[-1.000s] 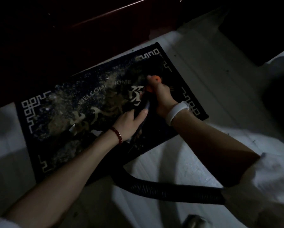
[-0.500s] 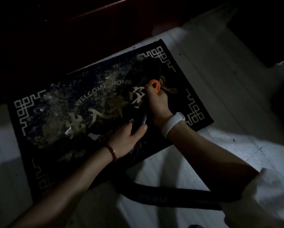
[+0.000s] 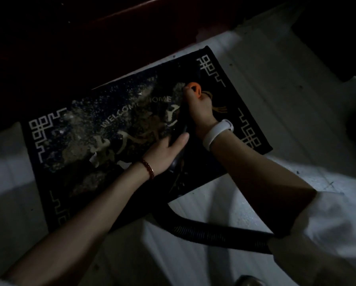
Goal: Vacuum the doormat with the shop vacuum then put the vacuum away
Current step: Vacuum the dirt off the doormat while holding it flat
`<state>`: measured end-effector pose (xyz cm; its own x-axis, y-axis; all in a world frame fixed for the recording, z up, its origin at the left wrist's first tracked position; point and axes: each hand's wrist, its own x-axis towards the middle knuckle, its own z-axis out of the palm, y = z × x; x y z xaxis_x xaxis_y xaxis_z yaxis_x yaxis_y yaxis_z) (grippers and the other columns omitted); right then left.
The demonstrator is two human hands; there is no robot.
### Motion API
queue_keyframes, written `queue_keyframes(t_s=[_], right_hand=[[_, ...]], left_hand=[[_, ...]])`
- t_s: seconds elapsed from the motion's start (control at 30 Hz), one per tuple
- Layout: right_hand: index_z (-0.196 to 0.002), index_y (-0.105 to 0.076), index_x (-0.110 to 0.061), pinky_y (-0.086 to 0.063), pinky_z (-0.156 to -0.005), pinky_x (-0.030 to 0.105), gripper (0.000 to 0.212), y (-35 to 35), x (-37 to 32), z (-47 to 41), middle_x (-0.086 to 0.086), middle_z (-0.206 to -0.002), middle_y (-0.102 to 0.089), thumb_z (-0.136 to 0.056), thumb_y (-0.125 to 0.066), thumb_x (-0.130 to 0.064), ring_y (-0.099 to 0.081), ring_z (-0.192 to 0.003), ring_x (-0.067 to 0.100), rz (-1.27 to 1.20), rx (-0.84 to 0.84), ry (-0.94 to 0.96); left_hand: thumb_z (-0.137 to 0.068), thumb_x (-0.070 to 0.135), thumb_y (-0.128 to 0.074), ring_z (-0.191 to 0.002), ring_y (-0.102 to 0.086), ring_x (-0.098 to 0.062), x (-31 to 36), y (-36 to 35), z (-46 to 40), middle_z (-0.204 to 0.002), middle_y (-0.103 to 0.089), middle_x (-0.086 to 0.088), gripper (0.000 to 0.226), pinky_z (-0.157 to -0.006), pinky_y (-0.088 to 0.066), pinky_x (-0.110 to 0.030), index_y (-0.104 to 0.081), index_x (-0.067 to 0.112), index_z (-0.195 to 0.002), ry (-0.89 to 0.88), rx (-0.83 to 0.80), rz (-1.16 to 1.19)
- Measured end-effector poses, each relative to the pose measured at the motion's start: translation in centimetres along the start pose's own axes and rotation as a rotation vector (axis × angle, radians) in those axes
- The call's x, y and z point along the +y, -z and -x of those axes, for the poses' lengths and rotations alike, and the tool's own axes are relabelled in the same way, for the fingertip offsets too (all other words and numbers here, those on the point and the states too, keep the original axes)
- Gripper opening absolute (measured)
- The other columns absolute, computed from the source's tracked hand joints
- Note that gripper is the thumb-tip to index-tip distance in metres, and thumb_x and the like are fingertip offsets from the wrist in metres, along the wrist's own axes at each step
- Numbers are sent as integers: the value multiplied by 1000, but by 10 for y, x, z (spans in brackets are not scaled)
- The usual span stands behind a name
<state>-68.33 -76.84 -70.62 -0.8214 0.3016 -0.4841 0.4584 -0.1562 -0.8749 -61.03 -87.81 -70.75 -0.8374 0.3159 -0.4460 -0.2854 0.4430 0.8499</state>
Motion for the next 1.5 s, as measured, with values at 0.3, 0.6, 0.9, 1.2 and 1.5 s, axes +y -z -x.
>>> queue_keyframes(t_s=[0.3,0.6,0.9,1.2,1.5], right_hand=[[-73,-51,-14,-47,-64,45,21,16,55,62,10,-68,-53,-88,-53,-28,-53,-66,29,55,-79,-55],[-78,-54,-10,-50,-69,42,20,-1,0,18,5,-69,-57,-90,-55,-26,-57,-67,24,88,-108,-49],[-76,-50,-15,-46,-51,26,18,29,39,76,4,-66,-51,-93,-51,-21,-51,-56,17,51,-137,-52],[-100,-50,-6,-47,-44,19,24,69,18,55,3,-74,-55,-91,-57,-27,-56,-47,5,195,-16,18],[-135,-34,-12,-44,-66,27,53,80,63,106,9,-107,-61,-92,-50,-38,-61,-89,25,795,55,184]], left_hand=[[-73,66,-42,-77,-60,2,-34,-21,71,-79,-61,16,40,-69,-40,-3,-56,29,-84,50,-49,-28],[-96,37,-38,-124,-39,-5,-2,-3,22,-129,-50,6,44,-92,-23,-4,-46,17,-133,42,-13,-53],[-86,60,-34,-123,-49,-14,-29,-37,73,-127,-59,-5,63,-93,-28,-10,-56,14,-123,112,-130,-53],[-74,76,-45,-137,31,-33,-106,6,56,-145,40,4,99,-106,3,-69,16,40,-143,153,-273,-1120],[-78,69,-49,-137,31,-33,-98,6,35,-149,36,4,96,-106,-1,-70,16,42,-143,198,-233,-1120]])
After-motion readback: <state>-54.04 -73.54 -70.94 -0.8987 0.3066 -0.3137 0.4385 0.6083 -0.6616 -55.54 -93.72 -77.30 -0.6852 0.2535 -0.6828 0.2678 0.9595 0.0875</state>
